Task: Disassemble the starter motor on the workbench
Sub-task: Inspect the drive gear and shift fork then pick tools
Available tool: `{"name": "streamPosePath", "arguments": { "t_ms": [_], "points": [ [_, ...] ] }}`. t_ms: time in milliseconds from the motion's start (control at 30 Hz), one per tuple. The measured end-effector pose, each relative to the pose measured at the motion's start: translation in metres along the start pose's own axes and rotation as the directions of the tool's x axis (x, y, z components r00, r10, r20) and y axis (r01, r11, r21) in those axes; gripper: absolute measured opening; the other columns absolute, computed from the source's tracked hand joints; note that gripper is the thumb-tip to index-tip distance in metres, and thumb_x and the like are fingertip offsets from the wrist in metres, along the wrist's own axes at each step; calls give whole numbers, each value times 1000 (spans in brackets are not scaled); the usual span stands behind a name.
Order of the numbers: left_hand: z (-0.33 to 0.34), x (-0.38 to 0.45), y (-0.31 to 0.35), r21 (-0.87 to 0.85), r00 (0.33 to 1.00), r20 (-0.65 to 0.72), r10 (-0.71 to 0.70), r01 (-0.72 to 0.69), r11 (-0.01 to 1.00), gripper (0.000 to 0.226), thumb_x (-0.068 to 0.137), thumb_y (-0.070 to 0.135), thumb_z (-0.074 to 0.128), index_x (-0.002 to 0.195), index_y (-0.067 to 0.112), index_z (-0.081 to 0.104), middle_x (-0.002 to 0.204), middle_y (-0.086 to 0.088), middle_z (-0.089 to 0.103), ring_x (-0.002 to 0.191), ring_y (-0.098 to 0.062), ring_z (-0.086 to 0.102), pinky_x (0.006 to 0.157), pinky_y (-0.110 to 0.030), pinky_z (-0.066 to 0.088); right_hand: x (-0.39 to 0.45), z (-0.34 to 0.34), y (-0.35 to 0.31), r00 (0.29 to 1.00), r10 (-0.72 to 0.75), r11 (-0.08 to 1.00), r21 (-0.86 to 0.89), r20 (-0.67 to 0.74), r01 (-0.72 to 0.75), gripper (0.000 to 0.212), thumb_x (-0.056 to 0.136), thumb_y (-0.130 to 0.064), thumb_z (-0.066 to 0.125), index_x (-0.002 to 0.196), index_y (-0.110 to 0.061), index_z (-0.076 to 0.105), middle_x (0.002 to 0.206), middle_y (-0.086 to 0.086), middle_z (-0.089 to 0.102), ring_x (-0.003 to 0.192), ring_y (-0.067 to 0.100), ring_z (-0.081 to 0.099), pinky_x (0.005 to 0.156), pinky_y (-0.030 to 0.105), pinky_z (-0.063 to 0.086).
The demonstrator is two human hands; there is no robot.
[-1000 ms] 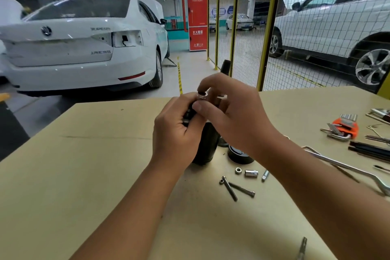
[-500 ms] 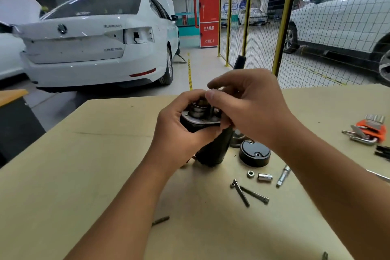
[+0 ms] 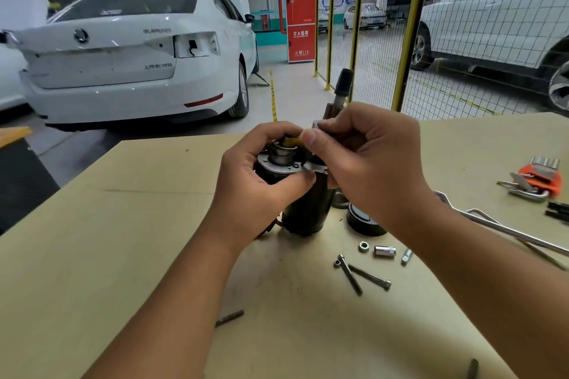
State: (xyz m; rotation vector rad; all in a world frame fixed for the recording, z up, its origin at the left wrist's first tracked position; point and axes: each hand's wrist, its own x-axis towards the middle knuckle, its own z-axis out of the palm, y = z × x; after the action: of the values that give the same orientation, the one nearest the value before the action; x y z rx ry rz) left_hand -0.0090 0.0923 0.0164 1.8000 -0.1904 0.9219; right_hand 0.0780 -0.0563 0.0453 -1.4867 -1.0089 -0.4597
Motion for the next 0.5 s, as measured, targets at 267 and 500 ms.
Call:
{"name": "streamPosePath", "arguments": {
  "t_ms": [267,500],
  "points": [
    [1,0,-1,19,1000,-7,-10,10,1000,54,74,-1,84,120,22,69,110,2,75,107,-23,73,90,-34,61,-4,2,-3,999,50,989,137,-8,-48,15,87,-7,79,83,4,69,72,13,71,49,17,66,42,23,49],
    [2,-1,0,22,1000,-3,-31,31,999,53,74,0,84,120,23,68,111,2,75,108,-24,73,92,-37,61,-1,1,-2,997,70,986,153,18,-72,15,87,-8,80,80,-1,69,66,10,68,48,15,65,42,19,47]
  ]
}}
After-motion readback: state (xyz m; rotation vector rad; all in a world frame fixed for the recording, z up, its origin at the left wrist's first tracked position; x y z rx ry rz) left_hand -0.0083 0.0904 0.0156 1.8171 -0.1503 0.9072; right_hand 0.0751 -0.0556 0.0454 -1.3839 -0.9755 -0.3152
